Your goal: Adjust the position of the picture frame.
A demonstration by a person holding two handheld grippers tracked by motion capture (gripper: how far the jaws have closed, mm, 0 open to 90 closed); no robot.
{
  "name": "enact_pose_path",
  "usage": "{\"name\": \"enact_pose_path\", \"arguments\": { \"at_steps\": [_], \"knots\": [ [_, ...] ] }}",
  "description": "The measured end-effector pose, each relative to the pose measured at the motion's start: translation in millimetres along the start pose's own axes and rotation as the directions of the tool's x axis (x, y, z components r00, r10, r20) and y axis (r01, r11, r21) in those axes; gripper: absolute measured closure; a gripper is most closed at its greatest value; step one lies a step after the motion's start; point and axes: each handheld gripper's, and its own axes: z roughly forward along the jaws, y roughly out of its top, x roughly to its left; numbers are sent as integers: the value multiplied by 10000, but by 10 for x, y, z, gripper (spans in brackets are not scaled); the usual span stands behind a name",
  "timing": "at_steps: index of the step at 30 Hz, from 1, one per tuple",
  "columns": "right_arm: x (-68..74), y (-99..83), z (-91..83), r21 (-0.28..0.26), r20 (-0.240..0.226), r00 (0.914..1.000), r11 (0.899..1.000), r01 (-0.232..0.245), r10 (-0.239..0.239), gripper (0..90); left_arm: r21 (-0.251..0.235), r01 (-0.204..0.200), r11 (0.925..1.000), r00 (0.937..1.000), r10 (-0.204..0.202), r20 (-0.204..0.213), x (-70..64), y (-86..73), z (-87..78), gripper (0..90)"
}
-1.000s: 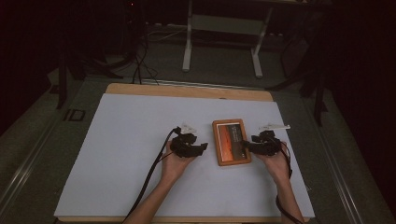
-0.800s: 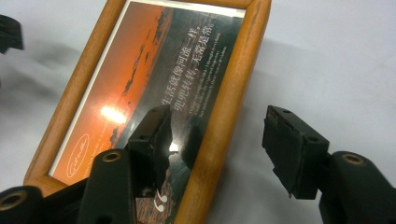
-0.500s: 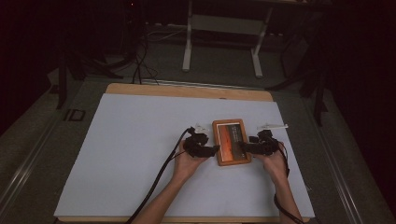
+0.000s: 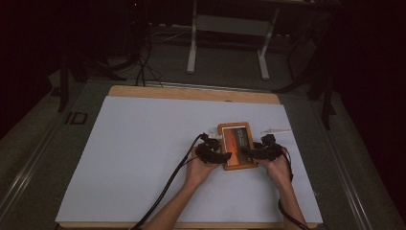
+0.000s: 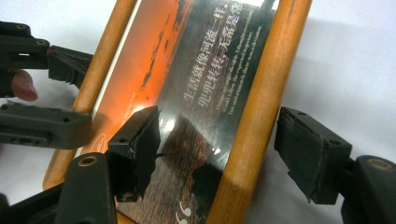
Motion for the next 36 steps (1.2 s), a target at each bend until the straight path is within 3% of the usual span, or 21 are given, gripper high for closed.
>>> {"name": "enact_pose_path", "arguments": {
  "at_steps": [8, 9, 10, 15, 22, 25, 27, 30, 32, 36],
  "knots": [
    [-49, -41, 20, -74, -397, 9979, 9986, -519, 515, 291, -27, 464, 9989, 9986, -463, 255, 46, 5, 24, 362],
    [-79, -59, 42, 9, -812, 9936, 9968, -793, 792, 287, -12, 639, 9980, 9966, -638, 526, 62, 0, 49, 362],
    [-86, -67, 49, 31, -909, 9920, 9961, -882, 881, 288, -3, 700, 9975, 9958, -698, 595, 64, -1, 61, 358],
    [-108, -95, 37, -164, -1049, 9881, 9933, -1147, 1123, 325, -18, 897, 9960, 9933, -893, 727, 83, -2, 68, 361],
    [-140, -115, -2, -215, -1105, 9854, 9909, -1326, 1295, 366, -49, 1327, 9911, 9853, -1314, 1089, 133, -5, 82, 393],
    [-143, -115, -8, -244, -1146, 9850, 9908, -1329, 1293, 383, 34, 1735, 9848, 9728, -1719, 1550, 184, -14, 116, 392],
    [-147, -109, -14, -202, -1165, 9846, 9909, -1334, 1302, 394, 78, 1847, 9828, 9698, -1835, 1607, 200, -6, 115, 401],
    [-152, -110, -16, -136, -1197, 9843, 9912, -1319, 1294, 396, 100, 1835, 9830, 9701, -1827, 1596, 199, -1, 106, 412],
    [-153, -117, -21, -168, -1227, 9841, 9912, -1314, 1283, 402, 57, 2014, 9795, 9651, -1995, 1698, 212, 4, 86, 433],
    [-156, -114, -89, -362, -1315, 9839, 9913, -1268, 1211, 463, -130, 1830, 9830, 9683, -1779, 1755, 199, 28, 14, 491]
  ]
}}
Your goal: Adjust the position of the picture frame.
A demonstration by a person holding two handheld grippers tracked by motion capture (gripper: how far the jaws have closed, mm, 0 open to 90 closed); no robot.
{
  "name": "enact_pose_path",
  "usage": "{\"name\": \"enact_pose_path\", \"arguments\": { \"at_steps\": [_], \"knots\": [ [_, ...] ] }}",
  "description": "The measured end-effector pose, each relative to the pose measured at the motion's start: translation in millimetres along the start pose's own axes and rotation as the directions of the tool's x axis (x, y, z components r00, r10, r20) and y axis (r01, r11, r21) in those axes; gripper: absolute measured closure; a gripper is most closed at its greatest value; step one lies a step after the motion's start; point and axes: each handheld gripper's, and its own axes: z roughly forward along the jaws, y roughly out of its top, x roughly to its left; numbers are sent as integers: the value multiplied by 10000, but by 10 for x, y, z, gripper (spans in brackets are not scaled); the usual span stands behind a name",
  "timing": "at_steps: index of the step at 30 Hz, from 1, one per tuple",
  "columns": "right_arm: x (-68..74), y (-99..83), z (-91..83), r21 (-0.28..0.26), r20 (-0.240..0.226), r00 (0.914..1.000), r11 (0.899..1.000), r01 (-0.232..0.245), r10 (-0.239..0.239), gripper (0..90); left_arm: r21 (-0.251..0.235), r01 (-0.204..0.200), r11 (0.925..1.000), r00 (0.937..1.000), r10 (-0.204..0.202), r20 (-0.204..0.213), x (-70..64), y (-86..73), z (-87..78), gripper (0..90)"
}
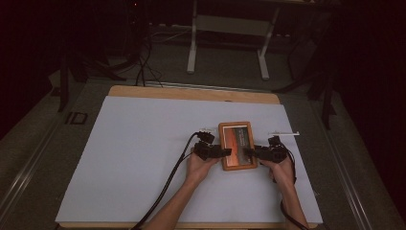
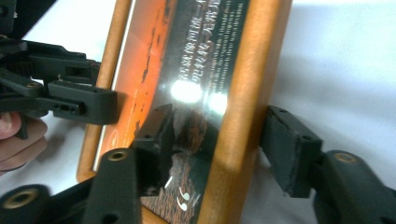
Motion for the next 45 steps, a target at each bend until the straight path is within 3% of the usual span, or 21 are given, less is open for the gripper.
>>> {"name": "enact_pose_path", "arguments": {
  "at_steps": [6, 11, 19, 22, 24, 31, 32, 34, 39, 45],
  "knots": [
    [24, 10, -153, -461, -304, 9995, 9989, 41, -55, 584, -412, -264, 9988, 9996, 265, 18, -65, 56, -145, 585],
    [96, 31, -217, -684, -360, 9989, 9973, 269, -294, 628, -642, -345, 9973, 9993, 351, 84, -73, 85, -250, 635],
    [229, 15, -127, -631, -528, 9985, 9979, 112, -146, 639, -632, -212, 9978, 9998, 215, 32, 1, 57, -392, 634],
    [300, 11, -84, -540, -587, 9982, 9985, 52, -84, 643, -619, -57, 9981, 10000, 60, 49, 68, 27, -501, 632],
    [394, 3, -7, -380, -697, 9975, 9992, -98, 71, 648, -461, 326, 9984, 9993, -317, 189, 153, 0, -613, 633],
    [671, 11, 144, 32, -800, 9967, 9999, -113, 115, 652, -482, 770, 9959, 9965, -753, 358, 282, -126, -852, 634],
    [708, 11, 163, 46, -841, 9963, 9999, -164, 168, 652, -576, 1149, 9917, 9922, -1118, 547, 332, -178, -937, 636],
    [776, 7, 199, 181, -987, 9947, 9995, -266, 283, 653, -610, 1400, 9883, 9877, -1350, 791, 392, -230, -1018, 643],
    [950, -19, 325, 606, -955, 9953, 9981, -90, 147, 646, -489, 1548, 9867, 9864, -1516, 637, 458, -367, -1168, 645],
    [1062, -26, 433, 802, -997, 9943, 9963, -308, 387, 646, -548, 2153, 9750, 9744, -2108, 783, 567, -451, -1258, 644]
  ]
}}
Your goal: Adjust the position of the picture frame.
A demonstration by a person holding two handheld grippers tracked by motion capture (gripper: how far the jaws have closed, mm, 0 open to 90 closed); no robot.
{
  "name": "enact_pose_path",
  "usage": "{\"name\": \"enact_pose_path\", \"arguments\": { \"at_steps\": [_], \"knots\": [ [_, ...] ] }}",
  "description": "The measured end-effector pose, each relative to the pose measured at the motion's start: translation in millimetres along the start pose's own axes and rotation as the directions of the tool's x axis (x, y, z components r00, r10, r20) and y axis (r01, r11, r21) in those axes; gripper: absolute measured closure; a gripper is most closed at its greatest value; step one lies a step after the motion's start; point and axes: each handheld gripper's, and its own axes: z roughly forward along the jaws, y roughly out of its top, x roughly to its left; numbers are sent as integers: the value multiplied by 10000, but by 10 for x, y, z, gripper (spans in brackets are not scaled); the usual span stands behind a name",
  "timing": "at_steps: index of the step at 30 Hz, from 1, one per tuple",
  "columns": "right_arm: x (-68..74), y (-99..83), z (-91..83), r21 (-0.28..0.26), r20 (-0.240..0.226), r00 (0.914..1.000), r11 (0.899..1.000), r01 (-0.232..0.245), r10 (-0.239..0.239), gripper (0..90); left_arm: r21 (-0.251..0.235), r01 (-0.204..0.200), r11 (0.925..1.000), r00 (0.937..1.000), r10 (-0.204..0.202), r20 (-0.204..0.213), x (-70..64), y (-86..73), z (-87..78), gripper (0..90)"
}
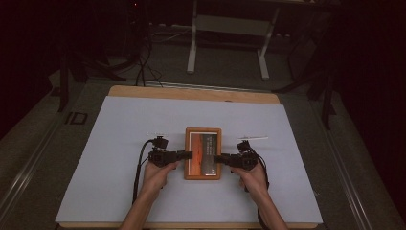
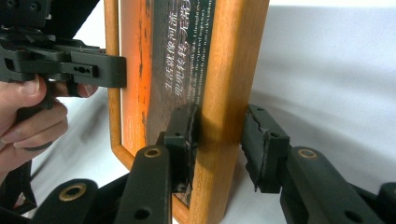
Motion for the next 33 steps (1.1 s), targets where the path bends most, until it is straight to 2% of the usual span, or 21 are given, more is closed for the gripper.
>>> {"name": "enact_pose_path", "arguments": {
  "at_steps": [6, 10, 12, 16, 18, 22, 28, 33],
  "knots": [
    [50, -15, 69, 317, -172, 9994, 9990, -306, 312, 649, 50, 399, 9992, 9992, -399, 34, 76, -25, -58, 640],
    [-28, 12, 137, 689, -458, 9951, 9940, -845, 878, 642, 43, 716, 9974, 9973, -717, 139, 180, -26, -13, 637],
    [-61, 21, 168, 852, -450, 9941, 9919, -942, 983, 631, 86, 955, 9954, 9954, -955, 69, 213, -31, 12, 632],
    [-119, 32, 222, 1104, -469, 9918, 9874, -1130, 1187, 610, 121, 664, 9977, 9957, -655, -649, 189, -40, 42, 602],
    [-146, 29, 239, 1123, -577, 9894, 9856, -1262, 1332, 610, 82, 588, 9982, 9959, -581, -699, 183, -46, 33, 600],
    [-136, 43, 244, 1189, -521, 9910, 9861, -1164, 1233, 605, 34, 562, 9984, 9942, -556, -922, 152, -58, 25, 599],
    [-111, 70, 251, 1237, -336, 9938, 9871, -1013, 1062, 592, 80, 487, 9988, 9947, -478, -906, 149, -76, 20, 597],
    [-96, 78, 254, 1200, -237, 9972, 9904, -680, 714, 571, 91, 131, 9999, 9936, -120, -1125, 115, -91, 24, 578]
  ]
}}
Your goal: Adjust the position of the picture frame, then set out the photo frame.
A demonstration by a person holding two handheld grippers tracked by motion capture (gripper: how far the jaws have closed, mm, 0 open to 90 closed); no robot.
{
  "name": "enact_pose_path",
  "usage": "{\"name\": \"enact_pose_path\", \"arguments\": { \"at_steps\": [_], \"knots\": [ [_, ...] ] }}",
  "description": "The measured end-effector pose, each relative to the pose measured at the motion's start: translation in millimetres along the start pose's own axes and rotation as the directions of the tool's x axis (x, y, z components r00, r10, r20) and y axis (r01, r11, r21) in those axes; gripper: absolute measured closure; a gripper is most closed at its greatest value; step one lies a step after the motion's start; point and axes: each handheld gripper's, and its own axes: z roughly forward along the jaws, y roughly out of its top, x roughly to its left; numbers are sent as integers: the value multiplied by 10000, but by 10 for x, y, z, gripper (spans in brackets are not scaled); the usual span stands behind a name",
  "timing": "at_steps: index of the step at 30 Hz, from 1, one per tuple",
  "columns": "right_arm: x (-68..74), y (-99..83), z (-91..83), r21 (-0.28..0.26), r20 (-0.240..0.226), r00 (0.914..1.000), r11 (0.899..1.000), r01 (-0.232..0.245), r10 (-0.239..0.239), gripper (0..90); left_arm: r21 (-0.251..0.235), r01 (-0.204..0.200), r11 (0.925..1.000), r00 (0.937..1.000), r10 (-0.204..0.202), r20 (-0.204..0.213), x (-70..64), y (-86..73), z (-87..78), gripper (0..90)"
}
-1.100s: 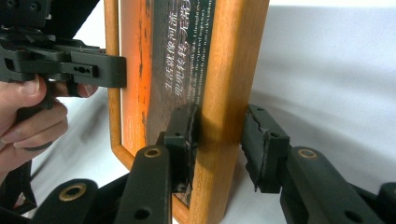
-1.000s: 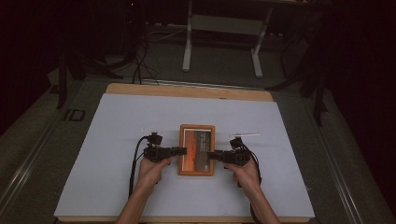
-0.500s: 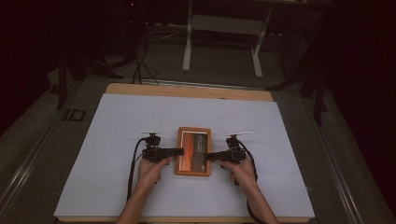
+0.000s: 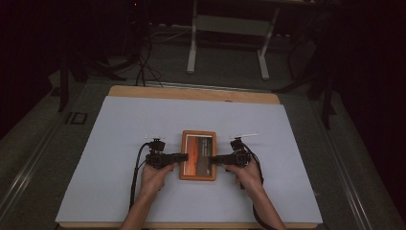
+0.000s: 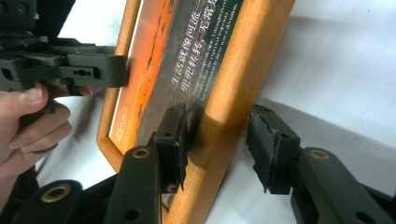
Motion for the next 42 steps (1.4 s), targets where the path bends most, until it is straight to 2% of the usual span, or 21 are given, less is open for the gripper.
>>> {"name": "enact_pose_path", "arguments": {
  "at_steps": [3, 6, 8, 12, 16, 17, 18, 21, 24, 26, 27, 28, 29, 30, 31, 32, 33, 35, 37, 39, 42],
  "knots": [
    [26, 14, 0, 24, 244, 9993, 9996, 295, -296, 563, 91, 5, 10000, 10000, -4, -18, -13, -6, -3, 575],
    [31, 40, -50, -178, 409, 9986, 9992, 347, -339, 648, 239, 336, 9991, 9992, -341, 197, 14, -7, -16, 595],
    [36, 68, -95, -294, 381, 9988, 9991, 314, -302, 687, 254, 399, 9989, 9989, -405, 226, 16, -13, -19, 601],
    [67, 83, -89, -189, 644, 9966, 9985, 518, -505, 668, 208, 504, 9985, 9984, -509, 237, 15, -29, -20, 605],
    [39, 76, -73, -219, 509, 9977, 9987, 458, -446, 653, 194, 283, 9994, 9994, -287, 203, 14, -34, -22, 580],
    [35, 72, -72, -220, 459, 9980, 9988, 444, -434, 648, 61, -90, 9999, 9998, 91, -199, -8, -39, -39, 580],
    [38, 54, -74, -218, 497, 9963, 9972, 710, -699, 627, -9, -173, 9998, 9994, 173, -303, -12, -39, -56, 537],
    [72, 42, -101, -295, 814, 9904, 9929, 1149, -1121, 612, -207, -605, 9980, 9965, 591, -594, -31, -44, -124, 519],
    [116, 57, -139, -327, 1327, 9774, 9848, 1704, -1647, 608, -359, -1146, 9928, 9891, 1107, -973, -78, -58, -187, 504],
    [147, 65, -159, -369, 1642, 9669, 9783, 2038, -1952, 609, -358, -1536, 9875, 9800, 1476, -1333, -135, -65, -233, 491],
    [158, 66, -167, -409, 1703, 9628, 9748, 2195, -2096, 608, -313, -2056, 9781, 9647, 1971, -1749, -194, -72, -273, 490],
    [158, 66, -167, -409, 1703, 9628, 9748, 2195, -2096, 608, -313, -2056, 9781, 9647, 1971, -1749, -194, -72, -273, 486],
    [202, 70, -183, -470, 1911, 9488, 9632, 2647, -2515, 595, -313, -2456, 9689, 9494, 2338, -2099, -240, -87, -306, 484],
    [212, 74, -185, -458, 1943, 9454, 9603, 2753, -2618, 591, -313, -2456, 9689, 9494, 2338, -2099, -240, -87, -306, 482],
    [212, 74, -185, -458, 1943, 9454, 9603, 2753, -2618, 591, -336, -2644, 9638, 9431, 2511, -2181, -257, -97, -331, 482],
    [223, 82, -188, -422, 1988, 9420, 9579, 2839, -2704, 593, -408, -2898, 9562, 9324, 2724, -2374, -291, -121, -368, 475],
    [237, 104, -193, -361, 1886, 9417, 9563, 2903, -2787, 595, -417, -3070, 9508, 9258, 2881, -2448, -309, -135, -386, 472],
    [253, 127, -200, -312, 1783, 9400, 9532, 3008, -2908, 614, -524, -3248, 9443, 9217, 3037, -2412, -332, -163, -412, 466],
    [274, 151, -205, -316, 1879, 9349, 9496, 3120, -3009, 601, -660, -3306, 9414, 9248, 3093, -2214, -346, -188, -434, 466],
    [298, 179, -203, -306, 2057, 9258, 9435, 3300, -3171, 630, -643, -3391, 9385, 9203, 3168, -2294, -363, -207, -439, 464],
    [324, 226, -173, -279, 2593, 9078, 9370, 3483, -3298, 662, -630, -3421, 9376, 9185, 3195, -2328, -376, -229, -448, 465]
  ]
}}
